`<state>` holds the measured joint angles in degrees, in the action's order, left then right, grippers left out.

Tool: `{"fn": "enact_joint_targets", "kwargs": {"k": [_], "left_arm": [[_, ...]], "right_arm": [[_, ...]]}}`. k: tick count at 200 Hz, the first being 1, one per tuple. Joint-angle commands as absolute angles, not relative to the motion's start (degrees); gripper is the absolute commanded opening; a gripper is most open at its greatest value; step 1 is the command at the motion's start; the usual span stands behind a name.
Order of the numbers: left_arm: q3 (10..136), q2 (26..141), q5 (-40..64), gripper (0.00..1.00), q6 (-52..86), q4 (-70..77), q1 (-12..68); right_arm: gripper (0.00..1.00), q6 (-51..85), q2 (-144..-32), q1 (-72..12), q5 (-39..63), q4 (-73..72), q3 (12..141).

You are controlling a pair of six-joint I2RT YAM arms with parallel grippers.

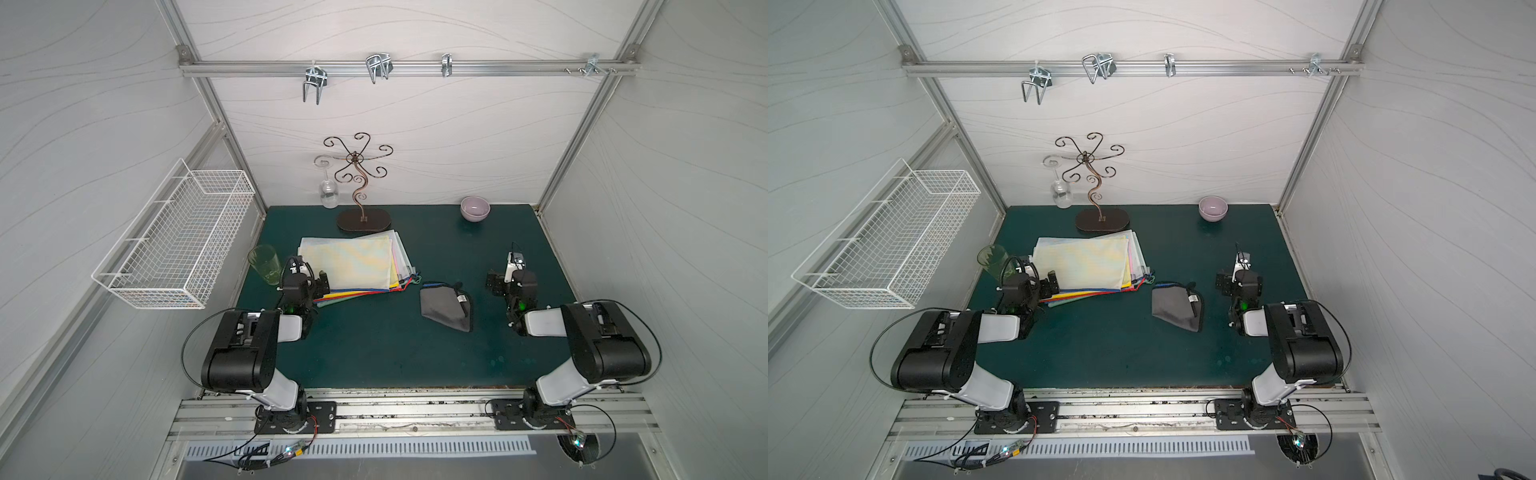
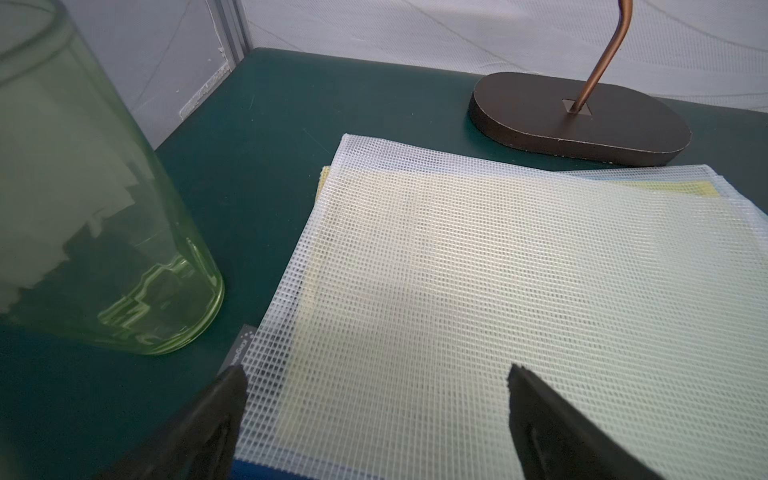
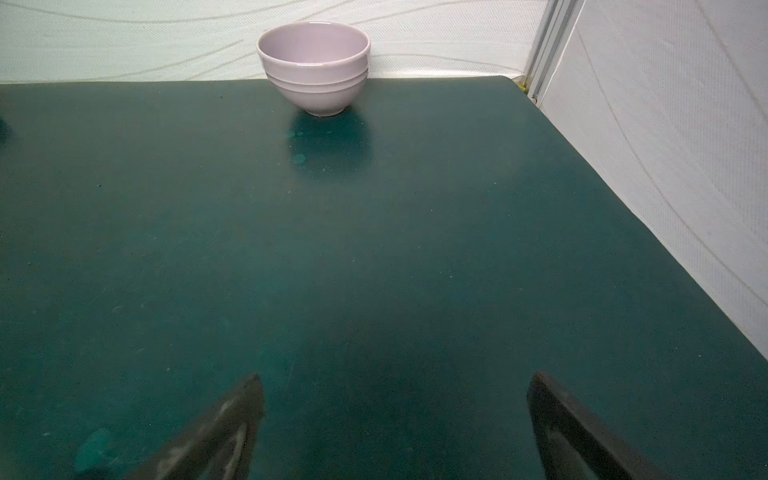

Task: Wipe the document bag
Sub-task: Pick up the document bag.

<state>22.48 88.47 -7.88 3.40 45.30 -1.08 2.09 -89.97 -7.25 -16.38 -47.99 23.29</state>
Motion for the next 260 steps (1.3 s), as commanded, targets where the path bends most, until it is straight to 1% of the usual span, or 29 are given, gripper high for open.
{"fn": "enact_joint_targets", "kwargs": {"k": [1,247,260], "left_arm": [[24.52,89.03,-7.47,1.00,2.64,46.97,-1.13],[24.16,88.53,-7.30,1.00,2.63,47.47,-1.14],[26.01,86.72,-6.72,1.00,2.14,43.59,-1.14]], "right_arm": [[0.99,2.16,-90.41,-7.37,-16.85,-48.93,24.07],[0.99,2.11,-90.37,-7.21,-16.29,-48.56,24.22],[0.99,2.12,-89.84,-7.20,-16.85,-49.27,23.73]]}}
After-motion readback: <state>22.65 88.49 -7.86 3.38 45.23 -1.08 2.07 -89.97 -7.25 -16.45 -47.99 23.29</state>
